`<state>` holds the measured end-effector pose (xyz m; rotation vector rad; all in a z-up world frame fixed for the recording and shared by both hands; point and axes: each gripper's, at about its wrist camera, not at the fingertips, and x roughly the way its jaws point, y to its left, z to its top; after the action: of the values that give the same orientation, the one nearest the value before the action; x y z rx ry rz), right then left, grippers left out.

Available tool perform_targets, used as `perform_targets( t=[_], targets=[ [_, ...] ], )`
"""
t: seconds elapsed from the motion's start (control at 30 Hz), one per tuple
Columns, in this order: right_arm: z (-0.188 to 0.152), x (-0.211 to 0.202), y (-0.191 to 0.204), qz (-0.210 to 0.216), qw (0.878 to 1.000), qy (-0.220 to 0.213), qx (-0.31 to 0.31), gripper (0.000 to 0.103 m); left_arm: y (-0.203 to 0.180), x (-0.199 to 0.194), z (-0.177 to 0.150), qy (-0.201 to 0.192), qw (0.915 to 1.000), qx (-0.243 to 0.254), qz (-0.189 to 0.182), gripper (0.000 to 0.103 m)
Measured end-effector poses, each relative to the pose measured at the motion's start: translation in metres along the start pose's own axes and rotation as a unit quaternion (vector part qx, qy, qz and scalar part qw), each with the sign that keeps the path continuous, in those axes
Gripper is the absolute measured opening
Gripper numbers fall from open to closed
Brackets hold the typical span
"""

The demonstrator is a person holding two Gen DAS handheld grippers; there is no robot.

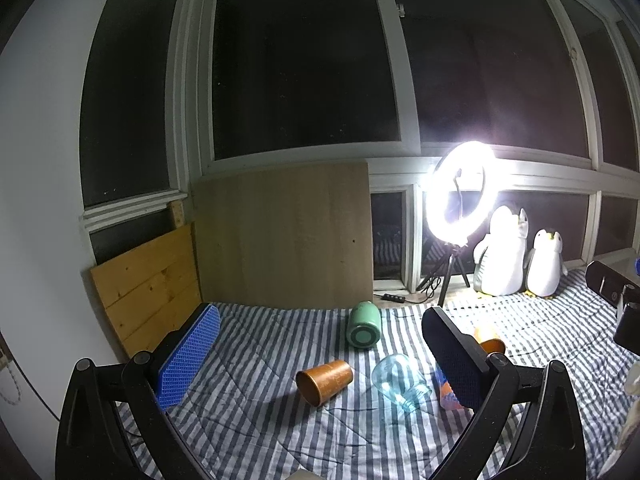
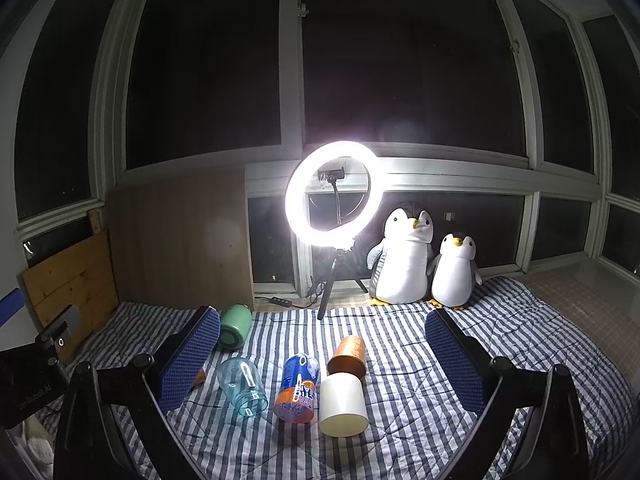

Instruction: Flip cup upside down

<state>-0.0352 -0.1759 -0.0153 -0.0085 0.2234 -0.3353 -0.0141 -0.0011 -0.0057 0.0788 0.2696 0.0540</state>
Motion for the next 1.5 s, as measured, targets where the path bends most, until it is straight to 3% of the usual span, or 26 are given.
perform_targets(
  t=[0.4,0.8,1.0,1.17,1.5],
  targets=[
    [-0.006,0.009,-0.002,-0.001,1.0,0.014,-0.003,0.102,-0.001,0.006,-0.003,0.011,0.9999,-0.001,-0.006,0.102],
    [-0.018,0.047,-0.027,-0.002,0.997,0.074,0.016,0.102,-0.006,0.026,-0.01,0.042,0.9991,-0.005,-0.007,0.102],
    [-0.024,0.083,-0.044,0.014,0.992,0.127,0.022,0.102,-0.008,0.041,-0.015,0.067,0.9977,-0.012,-0.006,0.102],
    [-0.037,0.13,-0.067,0.021,0.981,0.186,0.041,0.101,-0.013,0.051,-0.021,0.083,0.9965,-0.012,0.001,0.102],
    [-0.05,0.21,-0.098,0.029,0.964,0.262,0.048,0.101,-0.03,0.073,-0.032,0.112,0.9936,-0.008,0.014,0.102]
  ],
)
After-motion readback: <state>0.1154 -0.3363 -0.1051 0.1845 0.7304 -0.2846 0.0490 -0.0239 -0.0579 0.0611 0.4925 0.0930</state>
